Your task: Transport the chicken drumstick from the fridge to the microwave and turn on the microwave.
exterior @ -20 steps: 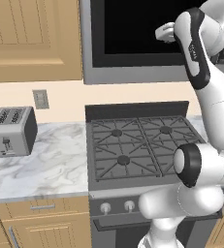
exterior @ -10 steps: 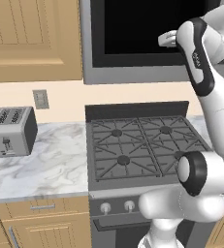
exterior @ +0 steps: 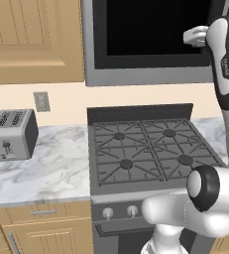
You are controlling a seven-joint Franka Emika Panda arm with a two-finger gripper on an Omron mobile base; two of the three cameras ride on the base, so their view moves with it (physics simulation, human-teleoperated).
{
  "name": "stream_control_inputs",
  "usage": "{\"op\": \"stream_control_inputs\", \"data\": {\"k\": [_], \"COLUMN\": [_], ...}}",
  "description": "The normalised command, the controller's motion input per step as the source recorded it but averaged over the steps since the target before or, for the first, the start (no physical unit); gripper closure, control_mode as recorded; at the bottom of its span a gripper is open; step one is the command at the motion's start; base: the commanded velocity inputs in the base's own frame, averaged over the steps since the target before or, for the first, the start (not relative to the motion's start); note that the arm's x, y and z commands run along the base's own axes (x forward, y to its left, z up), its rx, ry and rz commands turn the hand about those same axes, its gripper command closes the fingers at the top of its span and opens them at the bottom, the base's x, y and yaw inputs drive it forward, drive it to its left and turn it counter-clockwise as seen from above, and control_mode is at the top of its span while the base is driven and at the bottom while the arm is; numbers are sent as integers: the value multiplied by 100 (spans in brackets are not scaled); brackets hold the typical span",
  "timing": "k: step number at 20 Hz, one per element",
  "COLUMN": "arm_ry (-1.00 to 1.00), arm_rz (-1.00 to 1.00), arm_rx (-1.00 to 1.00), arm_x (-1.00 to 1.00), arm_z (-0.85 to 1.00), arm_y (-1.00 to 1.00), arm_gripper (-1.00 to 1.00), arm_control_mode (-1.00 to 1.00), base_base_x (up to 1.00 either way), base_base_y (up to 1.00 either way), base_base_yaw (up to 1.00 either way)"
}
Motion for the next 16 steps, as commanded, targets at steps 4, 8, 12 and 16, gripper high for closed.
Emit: {"op": "stream_control_inputs", "data": {"k": [4, 8, 12, 16], "arm_ry": [0, 0, 0, 1], "arm_rz": [-21, -20, -15, -6], "arm_rx": [11, 14, 23, 30], "arm_x": [-95, -79, -40, 0], "arm_z": [19, 18, 11, 0], "arm_y": [-32, -33, -43, -49], "arm_gripper": [100, 100, 100, 100], "arm_control_mode": [-100, -100, -100, -100], "base_base_x": [0, 0, 0, 0], "base_base_y": [0, 0, 0, 0], "base_base_yaw": [0, 0, 0, 0]}}
